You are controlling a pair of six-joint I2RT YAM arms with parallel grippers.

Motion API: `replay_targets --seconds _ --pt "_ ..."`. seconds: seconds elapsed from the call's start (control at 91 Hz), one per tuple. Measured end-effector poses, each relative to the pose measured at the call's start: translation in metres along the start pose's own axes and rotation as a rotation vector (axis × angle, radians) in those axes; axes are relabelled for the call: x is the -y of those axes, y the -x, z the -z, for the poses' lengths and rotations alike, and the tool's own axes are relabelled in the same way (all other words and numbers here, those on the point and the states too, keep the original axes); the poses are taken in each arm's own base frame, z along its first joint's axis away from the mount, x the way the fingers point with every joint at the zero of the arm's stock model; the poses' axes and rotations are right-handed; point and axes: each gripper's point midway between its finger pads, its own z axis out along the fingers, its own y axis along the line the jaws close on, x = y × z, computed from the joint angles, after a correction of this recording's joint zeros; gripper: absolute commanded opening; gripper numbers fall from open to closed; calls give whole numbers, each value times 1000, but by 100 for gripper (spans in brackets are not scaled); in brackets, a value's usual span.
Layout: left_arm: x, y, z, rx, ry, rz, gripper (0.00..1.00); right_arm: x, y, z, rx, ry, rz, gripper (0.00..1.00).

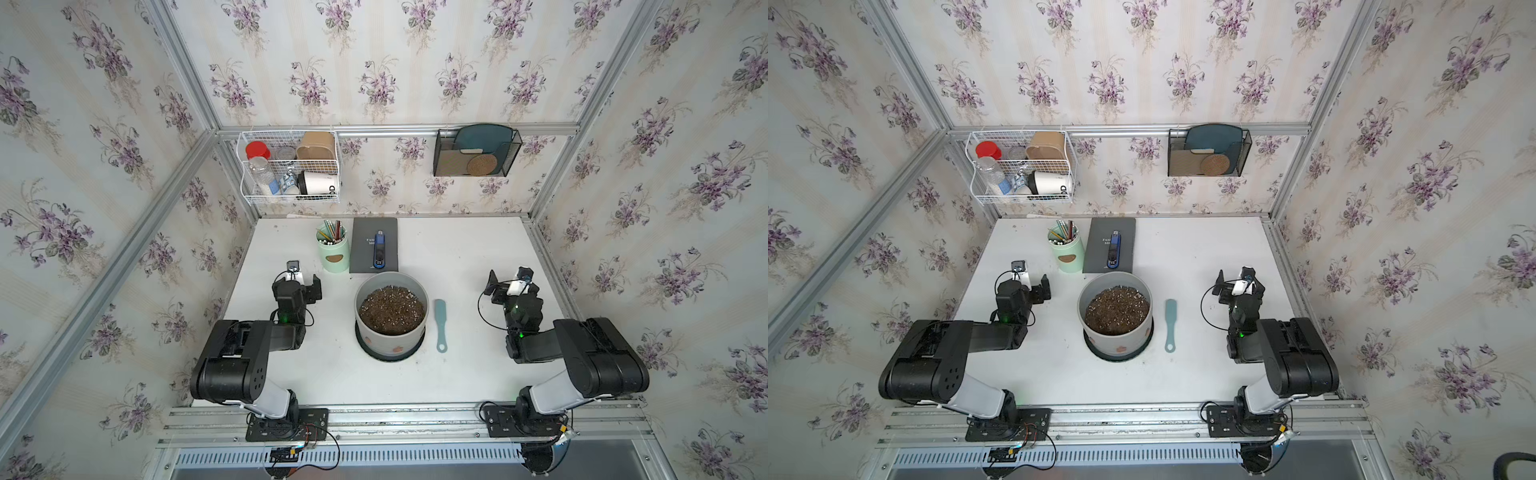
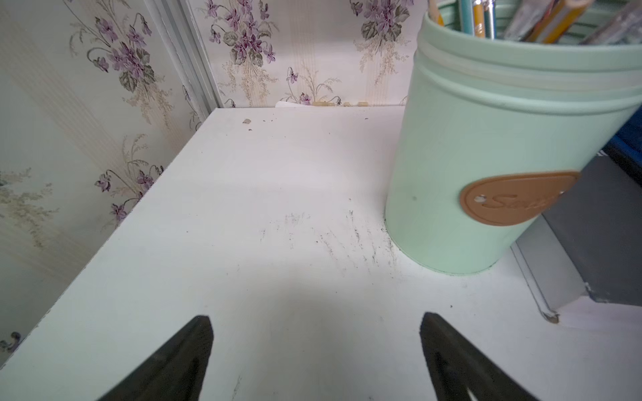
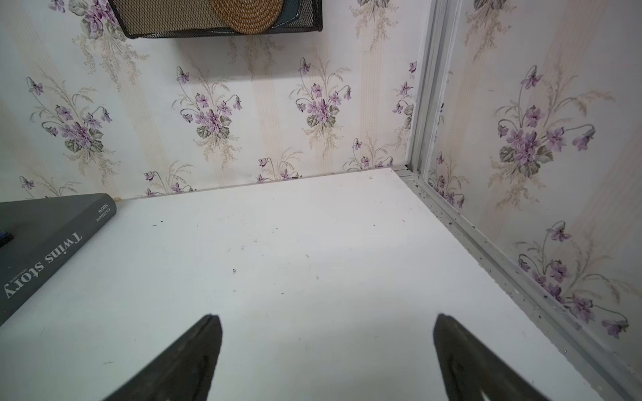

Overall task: Scrub the dried mud off the ceramic pot
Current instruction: Pick up the brush from the center of the board.

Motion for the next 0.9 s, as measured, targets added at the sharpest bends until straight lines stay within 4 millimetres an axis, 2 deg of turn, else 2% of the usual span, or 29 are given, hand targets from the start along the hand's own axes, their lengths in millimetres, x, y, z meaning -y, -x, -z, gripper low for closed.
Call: replay_targets --seconds 0.572,0.637,0.67,0.703,0.736,0.769,0.78,0.824,0.857,0.901 --pt "-2 2 0 0 -16 12 95 0 0 0 -1 3 0 100" --pt "-2 5 0 -3 -15 12 95 1 4 2 2 -5 -1 100" --pt "-3 9 0 -13 -11 15 96 3 12 3 8 -21 -5 100" --pt "-5 19 0 -21 -1 20 96 4 25 2 18 -38 -17 100" --pt "-7 35 -2 -18 11 26 95 7 52 -1 53 -68 -48 100" --pt "-11 60 -3 -7 39 39 92 10 80 -3 83 -99 -93 100" --pt "-13 70 -3 4 48 49 91 11 98 -4 110 -112 -118 100" --pt "-22 117 1 52 96 104 88 16 147 -2 178 -148 -206 100" --pt "-29 151 7 96 123 149 86 23 172 6 224 -179 -280 100" --pt "-35 184 19 125 144 211 81 34 184 13 243 -217 -363 95"
